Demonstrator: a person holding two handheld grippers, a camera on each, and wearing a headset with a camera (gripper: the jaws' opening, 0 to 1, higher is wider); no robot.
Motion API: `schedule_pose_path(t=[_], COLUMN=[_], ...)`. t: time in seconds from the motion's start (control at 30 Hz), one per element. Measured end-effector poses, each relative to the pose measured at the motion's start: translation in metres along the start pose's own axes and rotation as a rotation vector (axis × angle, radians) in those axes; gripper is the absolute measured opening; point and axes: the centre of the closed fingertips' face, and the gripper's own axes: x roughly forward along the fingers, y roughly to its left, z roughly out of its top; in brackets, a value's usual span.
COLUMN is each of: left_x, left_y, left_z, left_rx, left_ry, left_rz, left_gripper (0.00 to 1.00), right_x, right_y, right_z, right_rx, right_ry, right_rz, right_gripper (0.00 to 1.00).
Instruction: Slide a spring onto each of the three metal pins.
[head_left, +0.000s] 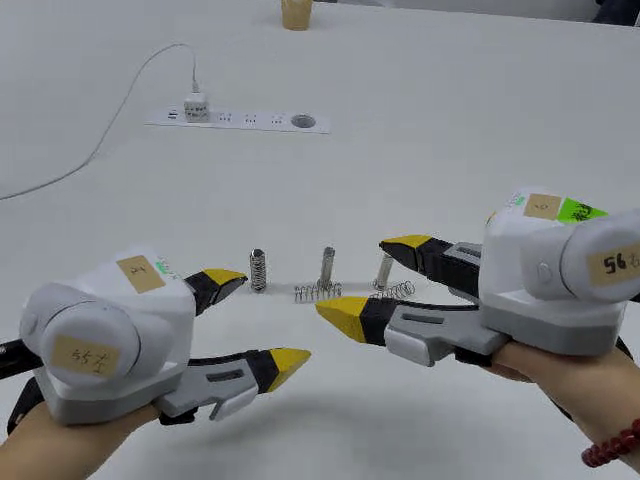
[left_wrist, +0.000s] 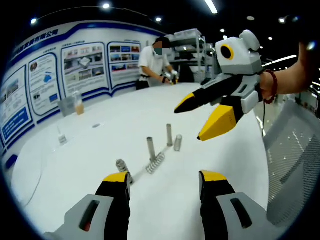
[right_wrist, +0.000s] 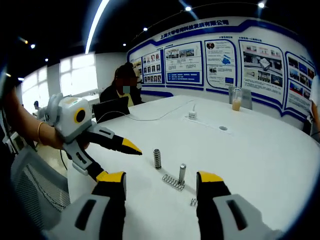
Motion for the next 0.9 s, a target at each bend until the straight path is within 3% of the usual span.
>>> schedule_pose_path(t=[0.27, 0.63, 0.9], left_x=[0.013, 0.033, 0.046], left_y=[0.003, 0.007, 0.01], left_z=[0.004, -0.009, -0.017], left_rx=[0.006, 0.048, 0.068], left_ry=[0.0, 0.081, 0.123], left_rz=[0.001, 0.003, -0.005], left_gripper=[0.49, 0.4, 0.32], right_x=[-0.019, -0.043, -0.051], right_y=[-0.007, -0.013, -0.011], right_z=[-0.014, -0.018, -0.027], right_rx=[0.01, 0.027, 0.008], right_ry=[0.01, 0.0, 0.024], right_rz=[-0.017, -0.046, -0.051], right_gripper=[0.59, 0.6, 0.61])
